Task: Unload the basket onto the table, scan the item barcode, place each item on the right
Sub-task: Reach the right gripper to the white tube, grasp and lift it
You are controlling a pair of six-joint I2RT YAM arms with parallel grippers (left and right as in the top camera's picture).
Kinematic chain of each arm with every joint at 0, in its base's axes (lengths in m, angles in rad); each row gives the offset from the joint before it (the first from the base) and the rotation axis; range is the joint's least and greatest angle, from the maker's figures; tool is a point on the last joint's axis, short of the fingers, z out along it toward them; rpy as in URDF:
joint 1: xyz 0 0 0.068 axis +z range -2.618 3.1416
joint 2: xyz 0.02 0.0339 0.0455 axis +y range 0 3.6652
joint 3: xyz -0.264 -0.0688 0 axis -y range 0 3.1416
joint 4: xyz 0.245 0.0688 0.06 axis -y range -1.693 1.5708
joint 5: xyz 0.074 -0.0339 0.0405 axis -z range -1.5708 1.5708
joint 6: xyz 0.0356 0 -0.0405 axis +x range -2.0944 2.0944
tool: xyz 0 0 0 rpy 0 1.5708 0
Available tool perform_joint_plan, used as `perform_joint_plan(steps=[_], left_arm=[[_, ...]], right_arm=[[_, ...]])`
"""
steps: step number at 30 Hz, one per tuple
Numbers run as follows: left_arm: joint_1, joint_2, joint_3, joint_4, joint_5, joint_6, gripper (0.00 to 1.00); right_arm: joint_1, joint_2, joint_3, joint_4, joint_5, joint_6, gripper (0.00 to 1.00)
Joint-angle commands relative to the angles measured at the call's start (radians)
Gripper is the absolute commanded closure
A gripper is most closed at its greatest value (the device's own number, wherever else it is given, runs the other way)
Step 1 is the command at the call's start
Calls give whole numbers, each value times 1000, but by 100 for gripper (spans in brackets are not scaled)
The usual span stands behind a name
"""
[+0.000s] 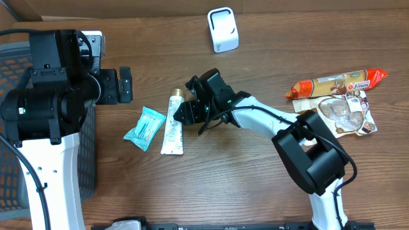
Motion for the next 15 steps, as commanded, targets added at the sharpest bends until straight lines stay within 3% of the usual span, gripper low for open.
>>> perform_joint_plan(steps=[1,9,15], left_arm=[[4,6,6,4,-6,18,0],[4,6,6,4,-6,18,1],[4,6,6,4,-6,18,0]], right_arm=[[27,40,31,19,5,46,40],[37,100,31,57,6,211,57],[36,98,31,61,-37,209,95]])
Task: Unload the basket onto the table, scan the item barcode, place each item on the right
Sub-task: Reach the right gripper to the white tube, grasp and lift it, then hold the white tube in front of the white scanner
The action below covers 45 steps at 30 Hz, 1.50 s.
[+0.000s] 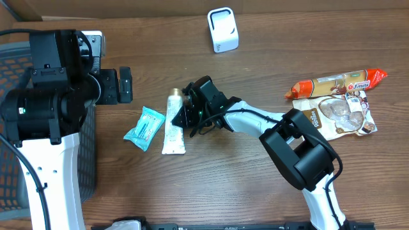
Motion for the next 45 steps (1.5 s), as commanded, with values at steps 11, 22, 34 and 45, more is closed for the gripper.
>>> perform_joint_plan(steps=[11,22,34,45], left_arm=[[4,6,6,4,-6,19,0],[4,6,6,3,-6,19,0],[4,8,6,3,-6,19,0],[4,8,6,3,-6,19,0]], right_arm=[[-167,-192,18,-39,-399,-186,96],[-418,-584,18,-406,-483,-444,96],[-487,-705,18,-470,-465,-480,96],[-336,-666,113,-434,425,-422,96]])
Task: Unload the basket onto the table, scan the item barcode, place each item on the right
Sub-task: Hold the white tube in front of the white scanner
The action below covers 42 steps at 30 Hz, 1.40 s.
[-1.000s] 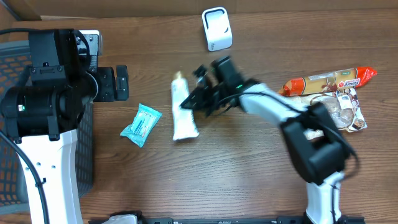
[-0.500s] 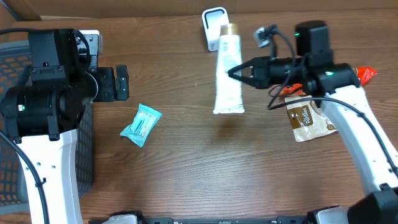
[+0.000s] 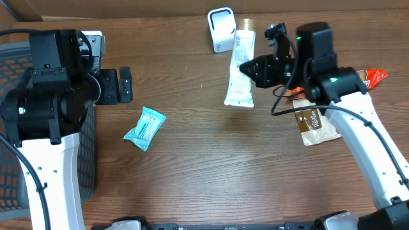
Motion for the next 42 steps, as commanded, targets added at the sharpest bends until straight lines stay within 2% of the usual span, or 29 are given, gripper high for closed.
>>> perform_joint_plan(steps=[1,7,8,9,13,20,24,28,35,42], left_arm=[[4,8,6,3,-6,19,1],[4,8,6,3,-6,19,0],[4,8,6,3,-6,19,0],[4,8,6,3,-6,19,0],[4,8,6,3,-6,19,0],[4,8,6,3,-6,19,0],[4,8,6,3,-6,19,0],[4,8,6,3,-6,19,1],[4,9,6,3,-6,19,0],[4,9,6,3,-6,19,0]], right_arm=[[91,13,94,71,462,-45,97],[192,158,94,335,964,-282,96],[198,190,94,398,1034,-335,96],[198,238,94,490,1085,-449,96],[188,357,94,704,1115,-775,96],[158,540,94,1010,1114,-1078,96],[155,609,94,1067,1069,-1213,96],[155,647,94,1085,983,-1292,96],[153,703,94,1171,976,-1368,96],[148,718,94,1168,996,-1359,96]])
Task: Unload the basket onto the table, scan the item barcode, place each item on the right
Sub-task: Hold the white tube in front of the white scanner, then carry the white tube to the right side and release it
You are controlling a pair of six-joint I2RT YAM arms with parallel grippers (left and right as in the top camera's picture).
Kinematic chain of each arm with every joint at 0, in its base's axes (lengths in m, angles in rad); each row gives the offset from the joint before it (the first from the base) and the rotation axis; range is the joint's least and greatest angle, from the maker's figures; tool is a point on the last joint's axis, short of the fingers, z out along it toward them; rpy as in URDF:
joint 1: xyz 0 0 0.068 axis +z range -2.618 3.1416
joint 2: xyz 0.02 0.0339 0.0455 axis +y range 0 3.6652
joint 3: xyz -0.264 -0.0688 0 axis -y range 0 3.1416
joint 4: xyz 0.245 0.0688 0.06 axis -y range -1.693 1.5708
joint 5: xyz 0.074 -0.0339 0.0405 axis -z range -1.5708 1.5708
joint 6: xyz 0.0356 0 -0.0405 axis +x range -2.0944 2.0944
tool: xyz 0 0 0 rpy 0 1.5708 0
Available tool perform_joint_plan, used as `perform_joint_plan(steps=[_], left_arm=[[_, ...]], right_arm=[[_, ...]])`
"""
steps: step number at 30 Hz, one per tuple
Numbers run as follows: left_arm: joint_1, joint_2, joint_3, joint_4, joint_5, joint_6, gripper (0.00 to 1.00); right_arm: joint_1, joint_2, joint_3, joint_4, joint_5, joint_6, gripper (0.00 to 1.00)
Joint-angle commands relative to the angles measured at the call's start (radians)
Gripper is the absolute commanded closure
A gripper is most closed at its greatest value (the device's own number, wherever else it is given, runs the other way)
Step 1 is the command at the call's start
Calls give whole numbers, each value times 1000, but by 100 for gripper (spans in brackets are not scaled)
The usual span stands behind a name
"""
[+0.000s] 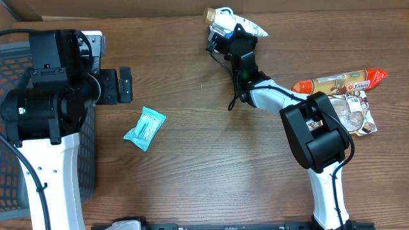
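My right gripper [231, 30] is shut on a white tube [249, 27] with a gold cap [209, 11]. It holds the tube crosswise at the back of the table, cap pointing left. The tube sits right over the white barcode scanner [217, 30], which is mostly hidden behind the tube and the gripper. No barcode can be made out in the overhead view. My left gripper [117, 85] is open at the left side of the table, far from the tube, with nothing between its fingers.
A teal packet [145, 128] lies left of centre. An orange sausage-shaped pack [339, 82] and a clear snack bag [348, 114] lie at the right. A black basket [13, 57] stands at the left edge. A cardboard wall [128, 7] runs along the back.
The right gripper has moved the tube from just right of the scanner to directly over it. The tube now lies crosswise with its cap to the left. The left arm is unchanged.
The tube first lay on the table beside the teal packet, with my right gripper at its upper end. Then the gripper was down around it. Later the tube was held up beside the scanner, and it is now over the scanner.
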Motion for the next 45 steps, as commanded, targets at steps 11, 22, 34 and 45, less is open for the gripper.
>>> perform_joint_plan(steps=[11,22,34,45], left_arm=[[4,9,6,3,-6,18,0],[4,9,6,3,-6,18,0],[4,9,6,3,-6,18,0],[4,9,6,3,-6,18,0]], right_arm=[[-3,-11,34,27,59,43,96],[-3,-272,34,-329,94,756,96],[-58,-781,34,-1059,-99,1410,96],[-482,-837,-118,-1300,-807,1560,96]])
